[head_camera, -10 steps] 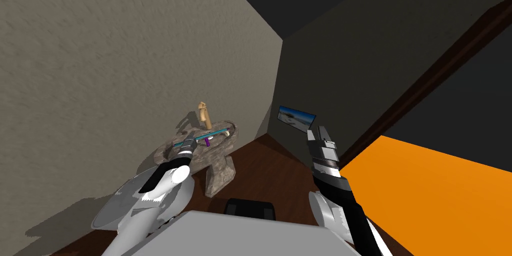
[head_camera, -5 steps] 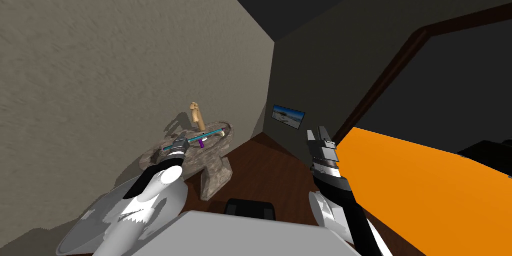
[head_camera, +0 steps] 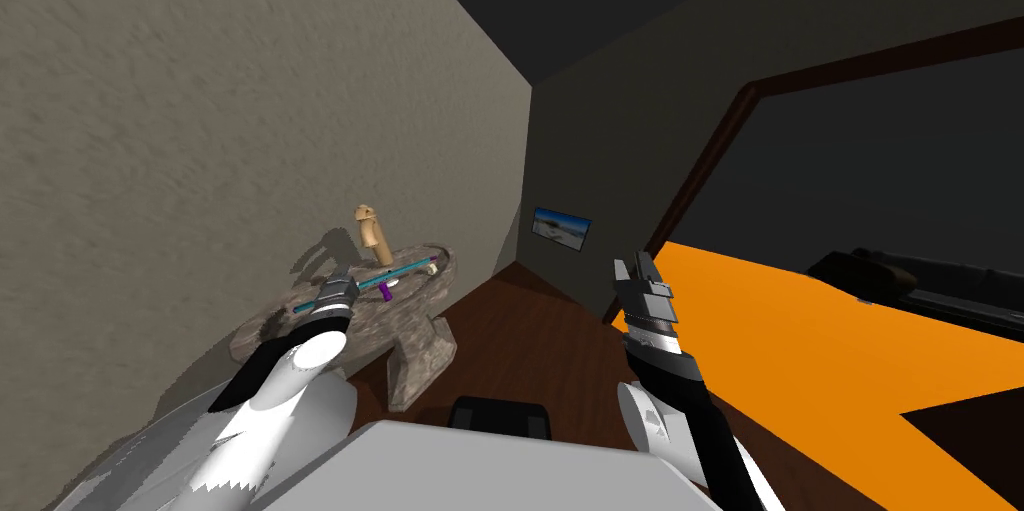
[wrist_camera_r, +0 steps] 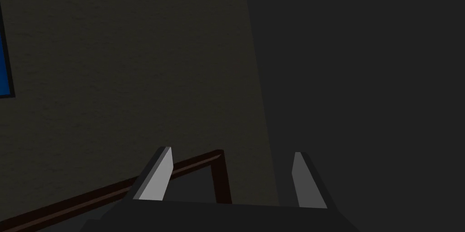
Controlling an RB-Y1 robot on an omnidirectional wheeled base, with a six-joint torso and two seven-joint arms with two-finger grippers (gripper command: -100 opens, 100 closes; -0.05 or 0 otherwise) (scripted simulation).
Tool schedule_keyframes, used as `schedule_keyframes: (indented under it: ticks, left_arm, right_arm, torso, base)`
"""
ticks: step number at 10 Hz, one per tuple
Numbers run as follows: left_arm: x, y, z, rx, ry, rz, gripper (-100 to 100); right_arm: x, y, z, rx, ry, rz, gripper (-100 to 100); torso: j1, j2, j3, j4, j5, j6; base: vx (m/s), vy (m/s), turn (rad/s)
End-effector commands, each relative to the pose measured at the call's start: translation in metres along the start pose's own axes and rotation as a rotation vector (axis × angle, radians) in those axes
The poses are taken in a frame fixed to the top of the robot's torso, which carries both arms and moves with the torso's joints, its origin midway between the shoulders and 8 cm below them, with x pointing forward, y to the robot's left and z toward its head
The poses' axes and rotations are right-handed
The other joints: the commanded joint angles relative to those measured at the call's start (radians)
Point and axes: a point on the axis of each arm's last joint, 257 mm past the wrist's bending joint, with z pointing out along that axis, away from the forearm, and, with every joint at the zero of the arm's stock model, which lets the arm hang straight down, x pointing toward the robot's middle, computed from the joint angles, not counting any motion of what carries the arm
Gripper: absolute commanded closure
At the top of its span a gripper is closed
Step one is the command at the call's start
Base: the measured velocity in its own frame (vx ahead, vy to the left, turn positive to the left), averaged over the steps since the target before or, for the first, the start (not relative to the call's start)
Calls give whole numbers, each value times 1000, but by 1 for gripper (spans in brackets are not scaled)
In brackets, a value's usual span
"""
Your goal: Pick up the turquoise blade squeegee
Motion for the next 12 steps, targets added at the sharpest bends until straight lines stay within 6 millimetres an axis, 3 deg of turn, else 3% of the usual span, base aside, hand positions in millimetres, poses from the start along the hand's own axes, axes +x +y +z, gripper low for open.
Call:
schedule_keyframes:
  ticks: [1, 2, 3, 4, 5, 6, 7, 8, 9, 12]
  left_arm:
    - [-10, 0, -1, 0, -22, 15, -100]
    - [-31, -1, 0, 0, -64, 6, -100]
    - [-31, -1, 0, -1, -65, 20, -100]
    - [-51, -2, 0, -2, -106, 10, -100]
    - [-51, -1, 0, -4, -108, 23, -100]
    - [-71, -1, -2, -7, -150, 19, -100]
    - [-71, -1, -2, -8, -150, 24, -100]
    - [-90, 1, -5, -13, -192, 16, -100]
    - [-90, 1, -5, -13, -192, 25, -100]
    - [-123, 8, -14, -28, -268, 1, -100]
  right_arm:
    - [0, 0, 0, 0, 0, 0, 0]
    - [0, 0, 0, 0, 0, 0, 0]
    - [0, 0, 0, 0, 0, 0, 0]
    - [0, 0, 0, 0, 0, 0, 0]
    - [0, 0, 0, 0, 0, 0, 0]
    - [0, 0, 0, 0, 0, 0, 0]
    - [0, 0, 0, 0, 0, 0, 0]
    - [0, 0, 0, 0, 0, 0, 0]
    - [0, 0, 0, 0, 0, 0, 0]
    - [0, 0, 0, 0, 0, 0, 0]
  torso:
    - [0, 0, 0, 0, 0, 0]
    - [0, 0, 0, 0, 0, -1]
    - [0, -1, 0, 0, 0, 0]
    - [0, -1, 0, 0, 0, -1]
    - [0, -1, 0, 0, 0, 0]
    - [1, -1, -1, 0, 0, -1]
    - [0, -1, -1, 0, 0, 0]
    - [1, -1, -1, 0, 0, -1]
    - [1, -1, -1, 0, 0, 0]
    - [1, -2, -1, 0, 0, -1]
  base:
    - [-35, -14, -120]
    - [-31, -21, -228]
    - [-27, -11, -120]
    - [-30, -16, -204]
    - [-23, -9, -114]
    - [-18, -16, -217]
    - [-19, -9, -98]
    - [-23, -14, -196]
    - [-16, -7, -95]
    - [-9, -12, -153]
